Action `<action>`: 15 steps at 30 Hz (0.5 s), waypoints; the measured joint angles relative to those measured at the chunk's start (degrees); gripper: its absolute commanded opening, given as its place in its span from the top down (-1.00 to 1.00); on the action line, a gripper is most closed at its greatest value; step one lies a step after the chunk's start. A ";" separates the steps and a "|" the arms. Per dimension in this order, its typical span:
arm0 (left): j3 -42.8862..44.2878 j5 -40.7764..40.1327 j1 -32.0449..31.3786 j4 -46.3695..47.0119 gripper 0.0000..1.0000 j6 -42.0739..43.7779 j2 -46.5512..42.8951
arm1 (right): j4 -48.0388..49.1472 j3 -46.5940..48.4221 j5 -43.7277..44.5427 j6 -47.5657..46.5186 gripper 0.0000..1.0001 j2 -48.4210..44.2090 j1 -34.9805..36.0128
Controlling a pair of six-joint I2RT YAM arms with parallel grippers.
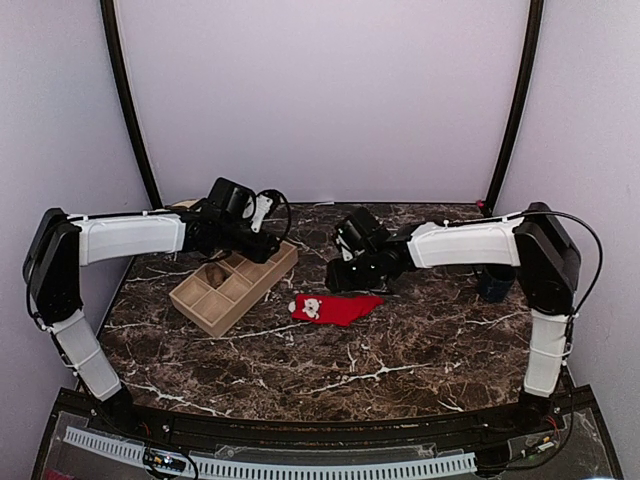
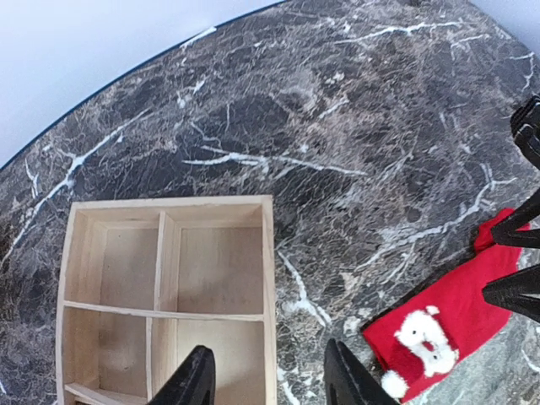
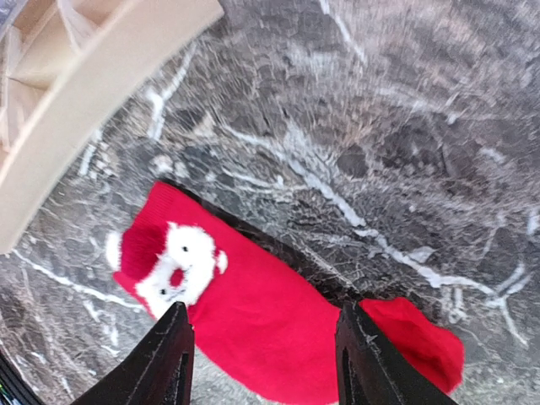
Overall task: Roll the socks
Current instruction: Pick up the sock from the center of the board.
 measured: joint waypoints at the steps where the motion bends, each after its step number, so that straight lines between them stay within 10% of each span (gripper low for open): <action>1: -0.15 1.01 -0.07 -0.17 0.06 -0.04 -1.27 | 0.02 0.00 0.35 0.00 -0.08 -0.96 0.02; 15: -2.08 12.81 -6.54 -6.75 0.05 -6.71 0.22 | 0.66 -5.49 5.33 1.97 -0.09 -12.79 0.66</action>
